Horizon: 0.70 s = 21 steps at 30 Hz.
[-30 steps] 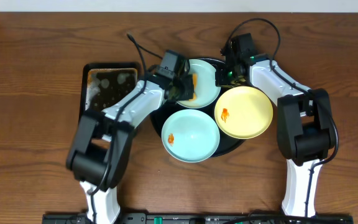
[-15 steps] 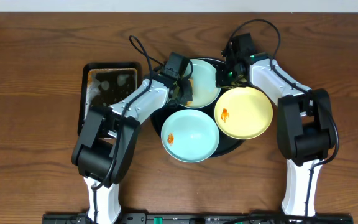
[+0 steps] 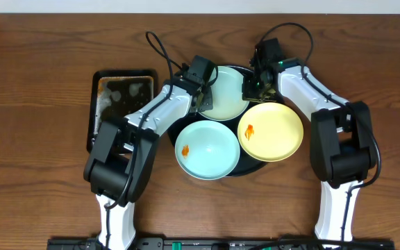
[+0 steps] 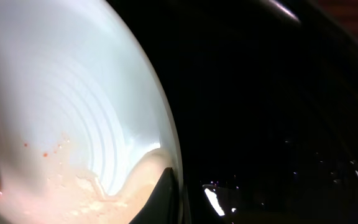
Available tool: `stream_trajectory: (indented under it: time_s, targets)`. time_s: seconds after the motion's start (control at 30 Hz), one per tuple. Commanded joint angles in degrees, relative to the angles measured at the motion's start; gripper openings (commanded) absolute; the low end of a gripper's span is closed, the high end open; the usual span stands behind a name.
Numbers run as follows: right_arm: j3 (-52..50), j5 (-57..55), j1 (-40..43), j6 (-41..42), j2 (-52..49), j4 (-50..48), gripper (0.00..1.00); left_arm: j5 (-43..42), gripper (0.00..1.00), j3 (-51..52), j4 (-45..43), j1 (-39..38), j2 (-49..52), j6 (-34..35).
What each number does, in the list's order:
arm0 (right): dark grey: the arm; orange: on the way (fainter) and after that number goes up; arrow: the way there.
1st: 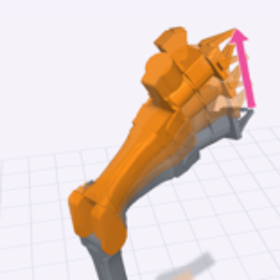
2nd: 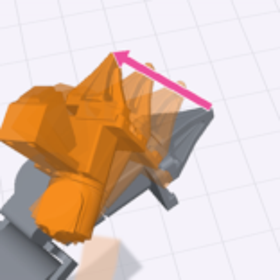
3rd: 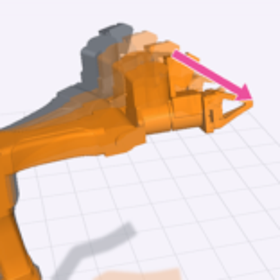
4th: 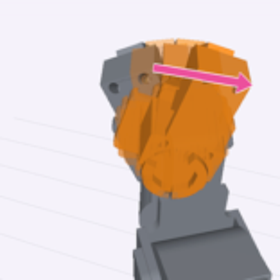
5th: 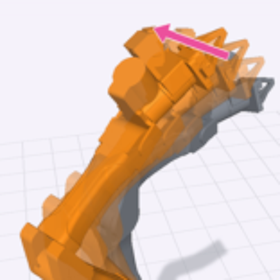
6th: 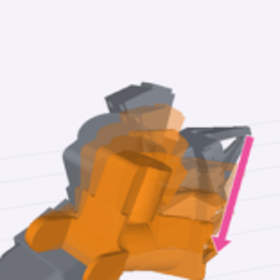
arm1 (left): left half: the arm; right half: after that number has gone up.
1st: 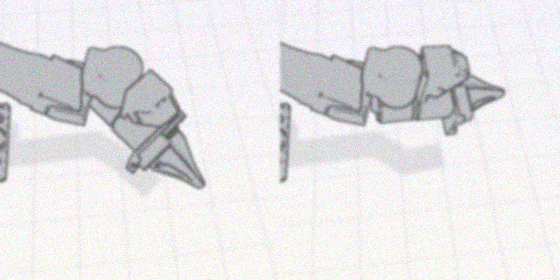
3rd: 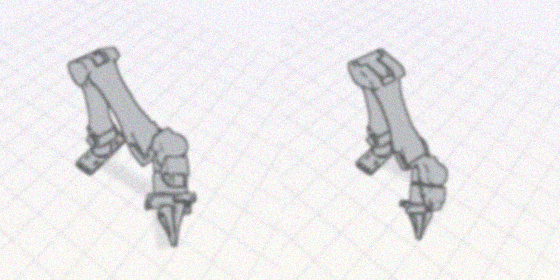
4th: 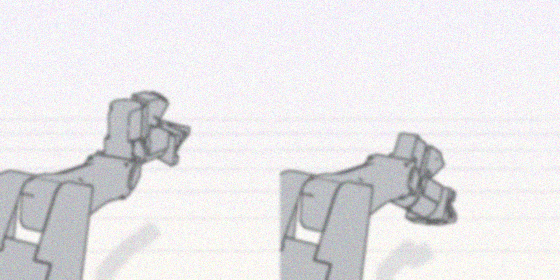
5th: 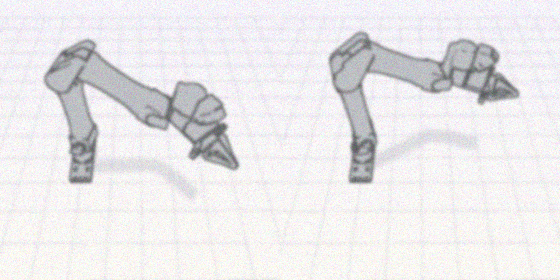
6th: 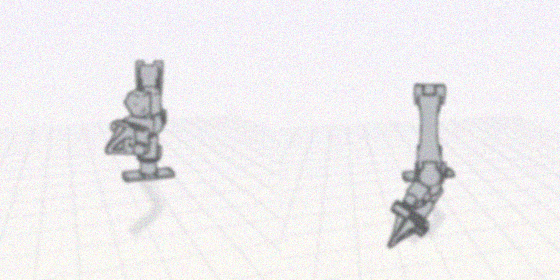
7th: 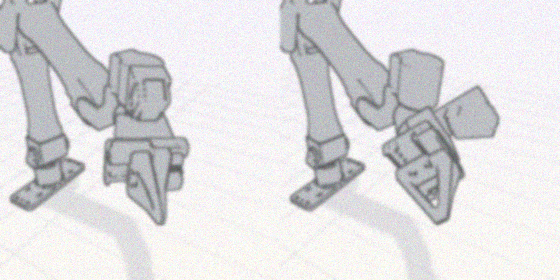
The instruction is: Clean dirty plates on tray and stack at the side
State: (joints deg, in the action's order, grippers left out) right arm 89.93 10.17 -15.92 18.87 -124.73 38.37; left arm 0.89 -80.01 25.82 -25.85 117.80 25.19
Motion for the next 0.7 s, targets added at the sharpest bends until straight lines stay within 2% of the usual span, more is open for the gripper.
stream_trajectory:
  time_s: [0.0,0.47,0.67]
  targets:
    - [-1.6,-13.2,1.3,-1.2,3.0,1.3,0.01,6.7,0.07,-0.5,2.3,1.4,2.0,-2.0]
    - [-1.6,-16.2,1.3,-3.8,5.8,2.0,0.01,6.7,0.07,-1.0,4.4,1.4,2.0,-2.0]
    - [-1.6,-19.8,1.4,-4.8,8.4,2.5,0.01,6.6,0.07,-4.3,7.9,1.4,2.0,-2.0]
